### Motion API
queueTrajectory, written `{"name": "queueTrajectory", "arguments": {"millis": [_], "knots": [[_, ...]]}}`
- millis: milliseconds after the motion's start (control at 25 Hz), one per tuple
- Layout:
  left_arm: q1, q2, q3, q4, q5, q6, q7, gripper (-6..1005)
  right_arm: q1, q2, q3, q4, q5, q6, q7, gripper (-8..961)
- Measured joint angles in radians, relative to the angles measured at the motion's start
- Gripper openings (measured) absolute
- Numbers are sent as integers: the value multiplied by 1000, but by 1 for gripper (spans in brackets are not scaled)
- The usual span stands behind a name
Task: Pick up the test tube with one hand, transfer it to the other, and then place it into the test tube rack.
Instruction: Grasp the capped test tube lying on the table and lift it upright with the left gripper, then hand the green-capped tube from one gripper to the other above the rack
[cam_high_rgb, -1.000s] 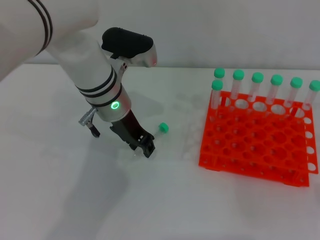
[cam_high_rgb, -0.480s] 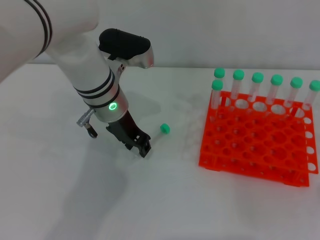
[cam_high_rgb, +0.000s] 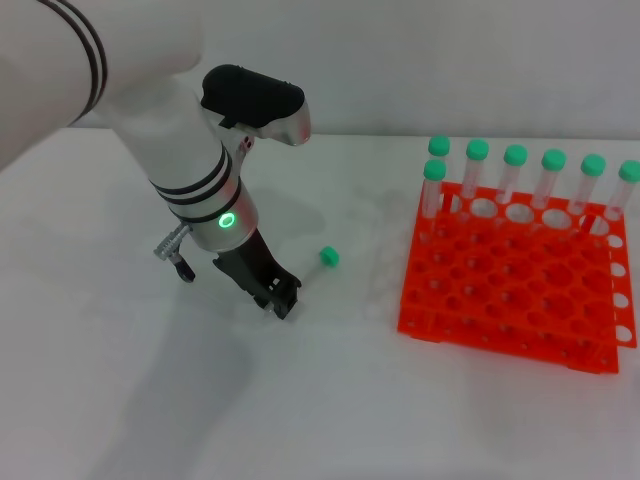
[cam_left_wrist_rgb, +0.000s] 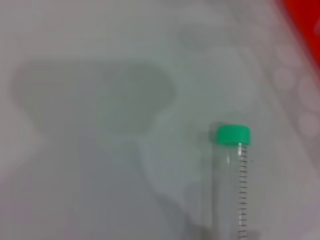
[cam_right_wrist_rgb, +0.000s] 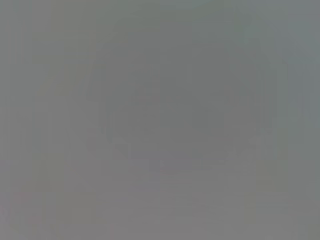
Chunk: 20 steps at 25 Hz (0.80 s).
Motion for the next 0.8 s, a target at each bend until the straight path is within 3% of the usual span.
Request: {"name": "queueTrajectory", "arguments": {"millis": [440, 800], "knots": [[0, 1, 0, 4, 18, -27, 5, 185, -4, 2, 2, 0, 0, 2, 0, 816], [-10, 8, -2, -10, -57, -128, 60, 191, 0, 4, 2, 0, 0, 2, 0, 814]]}}
